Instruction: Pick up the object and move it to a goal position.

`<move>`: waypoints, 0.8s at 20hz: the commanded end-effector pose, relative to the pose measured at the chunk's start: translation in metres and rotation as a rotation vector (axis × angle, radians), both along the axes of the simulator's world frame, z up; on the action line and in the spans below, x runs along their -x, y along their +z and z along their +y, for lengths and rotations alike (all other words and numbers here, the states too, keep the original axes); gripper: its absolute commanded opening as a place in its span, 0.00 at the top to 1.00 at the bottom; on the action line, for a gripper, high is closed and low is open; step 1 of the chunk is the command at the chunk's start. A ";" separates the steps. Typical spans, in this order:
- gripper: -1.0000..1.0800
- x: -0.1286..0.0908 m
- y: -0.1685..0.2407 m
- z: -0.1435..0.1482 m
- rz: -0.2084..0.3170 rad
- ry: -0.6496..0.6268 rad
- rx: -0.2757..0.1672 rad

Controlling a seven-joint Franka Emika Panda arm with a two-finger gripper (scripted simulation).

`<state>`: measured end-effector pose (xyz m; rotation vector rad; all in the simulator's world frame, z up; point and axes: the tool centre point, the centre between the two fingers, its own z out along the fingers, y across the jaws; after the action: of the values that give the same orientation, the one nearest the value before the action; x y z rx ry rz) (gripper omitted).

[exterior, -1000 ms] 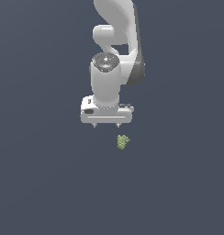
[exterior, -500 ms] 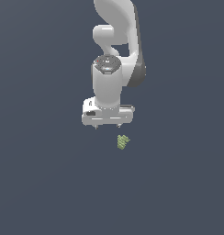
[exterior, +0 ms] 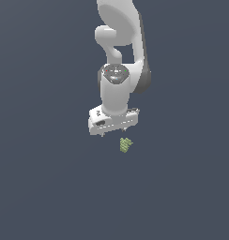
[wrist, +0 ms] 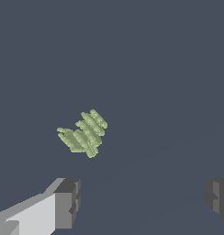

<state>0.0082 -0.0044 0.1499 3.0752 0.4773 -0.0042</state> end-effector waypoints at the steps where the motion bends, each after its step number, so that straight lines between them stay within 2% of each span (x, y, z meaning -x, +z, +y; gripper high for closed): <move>1: 0.04 -0.001 -0.007 0.006 0.003 0.078 -0.001; 16: 0.04 -0.005 -0.045 0.040 0.013 0.539 -0.017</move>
<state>0.0130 0.0328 0.1082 2.8791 1.2247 -0.0099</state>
